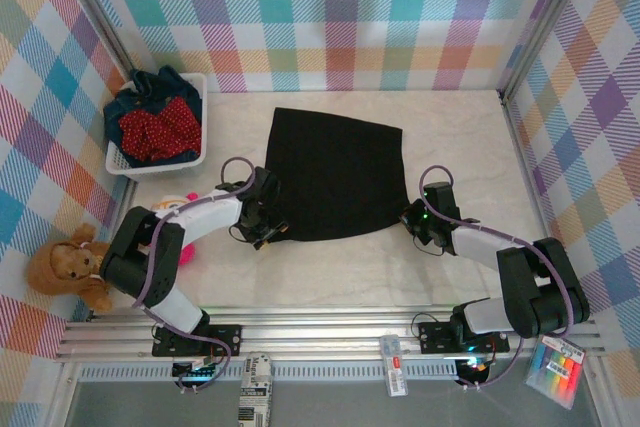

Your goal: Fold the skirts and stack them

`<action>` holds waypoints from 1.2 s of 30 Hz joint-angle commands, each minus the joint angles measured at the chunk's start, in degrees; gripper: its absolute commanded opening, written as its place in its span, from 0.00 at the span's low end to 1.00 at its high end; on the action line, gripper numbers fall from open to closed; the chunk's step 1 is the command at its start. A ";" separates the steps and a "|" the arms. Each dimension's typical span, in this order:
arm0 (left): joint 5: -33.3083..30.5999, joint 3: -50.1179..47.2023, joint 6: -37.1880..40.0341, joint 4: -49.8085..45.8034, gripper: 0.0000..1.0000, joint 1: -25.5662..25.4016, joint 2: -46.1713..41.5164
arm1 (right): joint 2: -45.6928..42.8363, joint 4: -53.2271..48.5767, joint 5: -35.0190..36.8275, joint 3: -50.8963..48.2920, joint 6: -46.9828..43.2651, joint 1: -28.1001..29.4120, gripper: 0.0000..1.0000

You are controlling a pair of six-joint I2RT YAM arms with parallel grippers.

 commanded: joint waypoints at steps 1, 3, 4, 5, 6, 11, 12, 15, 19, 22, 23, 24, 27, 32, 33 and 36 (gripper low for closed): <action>0.94 1.10 2.00 -2.72 0.42 -0.76 2.04 | -1.43 0.32 -0.41 -0.79 -0.52 -0.21 0.00; 0.74 1.24 2.02 -2.62 0.30 -0.86 1.60 | -1.75 0.03 -0.30 -0.90 -0.53 -0.22 0.00; 0.32 1.42 2.07 -2.83 0.23 -0.80 1.03 | -2.01 -0.12 -0.23 -0.93 -0.52 -0.21 0.00; -0.26 1.66 2.16 -3.15 0.19 -0.79 0.43 | -2.37 -0.34 -0.20 -1.05 -0.52 -0.21 0.00; -1.11 1.78 2.30 -3.73 0.13 -0.83 -0.60 | -3.00 -0.89 -0.26 -1.00 -0.48 -0.19 0.00; -4.72 0.36 1.95 -6.56 0.00 -0.80 -9.27 | -9.54 -6.53 0.21 -0.72 -0.27 -0.23 0.00; -4.10 0.56 2.08 -7.25 0.00 -0.53 -11.20 | -11.62 -7.90 0.30 -0.62 0.05 -0.22 0.00; -3.14 4.43 4.23 -8.78 0.00 0.20 -15.39 | -17.13 -8.70 0.64 -0.04 0.53 -0.22 0.00; -6.34 15.67 10.92 -11.53 0.00 1.48 -12.72 | -18.10 -8.37 3.78 5.22 -1.15 -0.22 0.00; -9.68 25.30 16.59 -13.02 0.00 2.98 -6.88 | -14.87 -6.36 6.93 10.42 -3.17 -0.55 0.00; -9.42 28.63 18.33 -12.69 0.00 3.73 -4.77 | -12.92 -5.32 8.01 12.42 -3.80 -0.85 0.00; -9.41 31.72 19.81 -12.30 0.00 4.37 -2.29 | -10.84 -4.56 8.64 14.35 -3.72 -1.31 0.00; -9.74 39.44 23.46 -11.22 0.00 5.53 3.59 | -4.12 -1.13 8.81 18.99 -2.66 -2.78 0.00; -9.42 50.82 26.78 -12.36 0.00 7.33 13.49 | 6.19 2.15 6.29 25.70 -1.25 -5.05 0.00; -8.63 52.82 26.91 -12.85 0.00 7.74 15.46 | 8.05 1.83 5.21 27.26 -1.10 -5.62 0.00; -7.99 56.90 27.31 -13.47 0.00 8.39 19.98 | 12.20 1.05 3.77 30.77 -2.29 -6.42 0.00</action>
